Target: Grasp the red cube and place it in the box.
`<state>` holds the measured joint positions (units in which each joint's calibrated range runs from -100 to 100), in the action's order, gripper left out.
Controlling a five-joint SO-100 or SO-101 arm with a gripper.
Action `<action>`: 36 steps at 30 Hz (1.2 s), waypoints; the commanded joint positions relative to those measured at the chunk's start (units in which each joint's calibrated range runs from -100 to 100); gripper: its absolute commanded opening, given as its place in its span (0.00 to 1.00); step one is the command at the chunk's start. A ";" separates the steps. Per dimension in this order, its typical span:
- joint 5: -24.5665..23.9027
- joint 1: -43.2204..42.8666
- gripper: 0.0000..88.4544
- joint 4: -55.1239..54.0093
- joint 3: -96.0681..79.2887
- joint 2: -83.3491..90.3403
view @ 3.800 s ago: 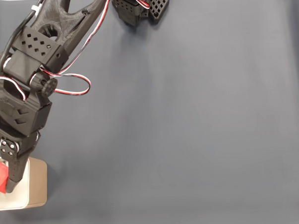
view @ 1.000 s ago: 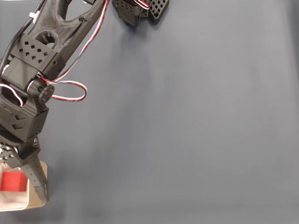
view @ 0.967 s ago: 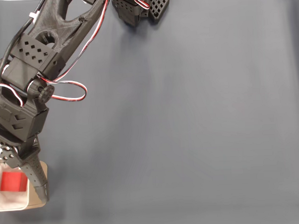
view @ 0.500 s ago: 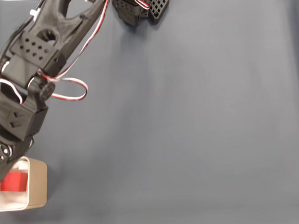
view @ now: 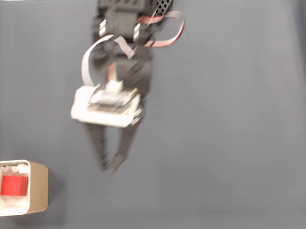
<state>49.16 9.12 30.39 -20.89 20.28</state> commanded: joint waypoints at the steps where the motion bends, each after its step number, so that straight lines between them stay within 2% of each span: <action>1: -0.10 -4.30 0.00 -1.70 -13.60 14.73; 12: 0.39 -10.12 0.00 -0.72 -55.85 48.70; 20: 1.12 -10.19 0.00 10.18 -78.84 69.76; 24: -0.39 -11.26 0.00 25.76 -78.93 74.78; 30: -0.63 -10.26 0.00 41.41 -78.93 79.64; 36: -1.12 -9.98 0.00 45.43 -78.93 79.72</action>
<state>48.67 -1.48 74.14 -99.37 99.91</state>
